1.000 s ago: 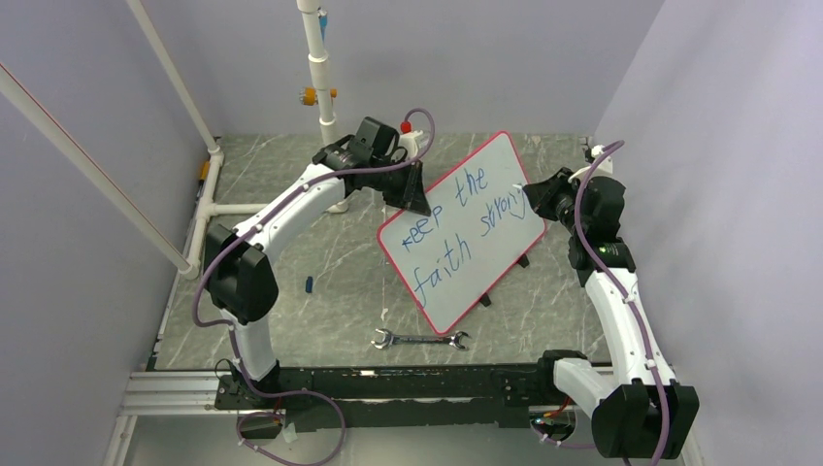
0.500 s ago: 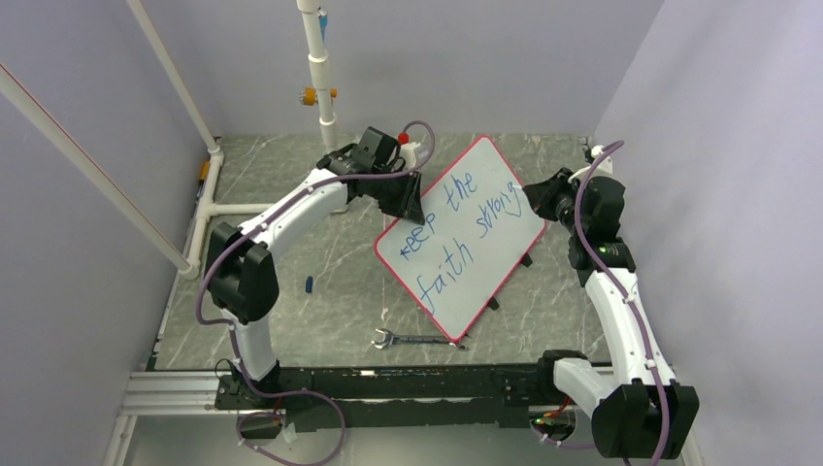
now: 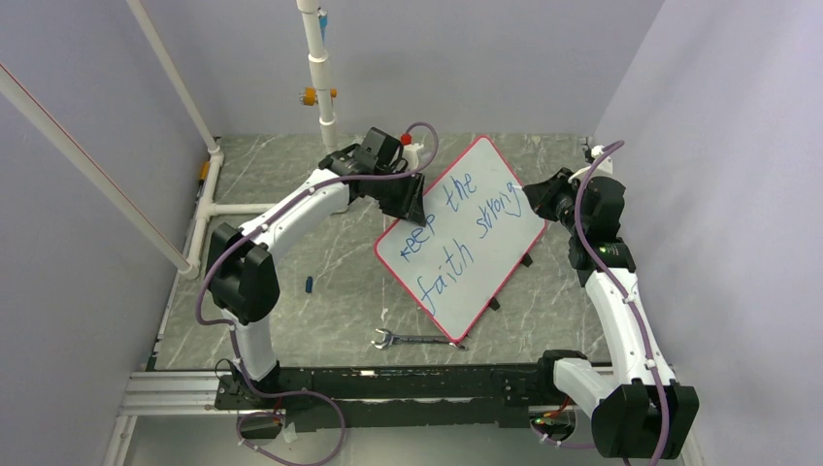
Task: Write a sentence on the whiteboard
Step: Write a sentence on the whiteboard, then close the whiteboard marker at the center of the board.
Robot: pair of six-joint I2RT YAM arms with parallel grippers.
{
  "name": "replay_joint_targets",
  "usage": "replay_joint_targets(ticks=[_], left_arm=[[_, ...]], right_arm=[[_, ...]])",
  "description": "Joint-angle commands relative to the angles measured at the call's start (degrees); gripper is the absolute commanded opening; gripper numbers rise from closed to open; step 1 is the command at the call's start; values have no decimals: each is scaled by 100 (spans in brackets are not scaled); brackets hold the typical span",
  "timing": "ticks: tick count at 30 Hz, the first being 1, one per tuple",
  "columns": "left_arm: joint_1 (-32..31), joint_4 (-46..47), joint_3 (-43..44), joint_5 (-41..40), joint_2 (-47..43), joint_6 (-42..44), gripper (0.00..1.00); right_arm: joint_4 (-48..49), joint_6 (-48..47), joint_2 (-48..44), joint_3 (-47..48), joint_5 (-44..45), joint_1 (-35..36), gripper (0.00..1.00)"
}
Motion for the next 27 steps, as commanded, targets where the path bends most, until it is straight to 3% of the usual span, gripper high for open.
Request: replay_joint_targets(ticks=[1, 8, 16, 27], left_arm=[[-92, -28, 460, 31, -78, 61, 40], [-95, -82, 692, -25, -81, 78, 50], [-96, -201, 1086, -53, -15, 120, 53], [-2, -334, 1123, -794, -578, 306, 70]], right_arm=[[152, -66, -129, 202, -101, -25, 0], [115, -82, -146, 212, -93, -24, 0], [81, -83, -161, 229, -105, -24, 0], [-38, -127, -261, 353, -218, -29, 0]])
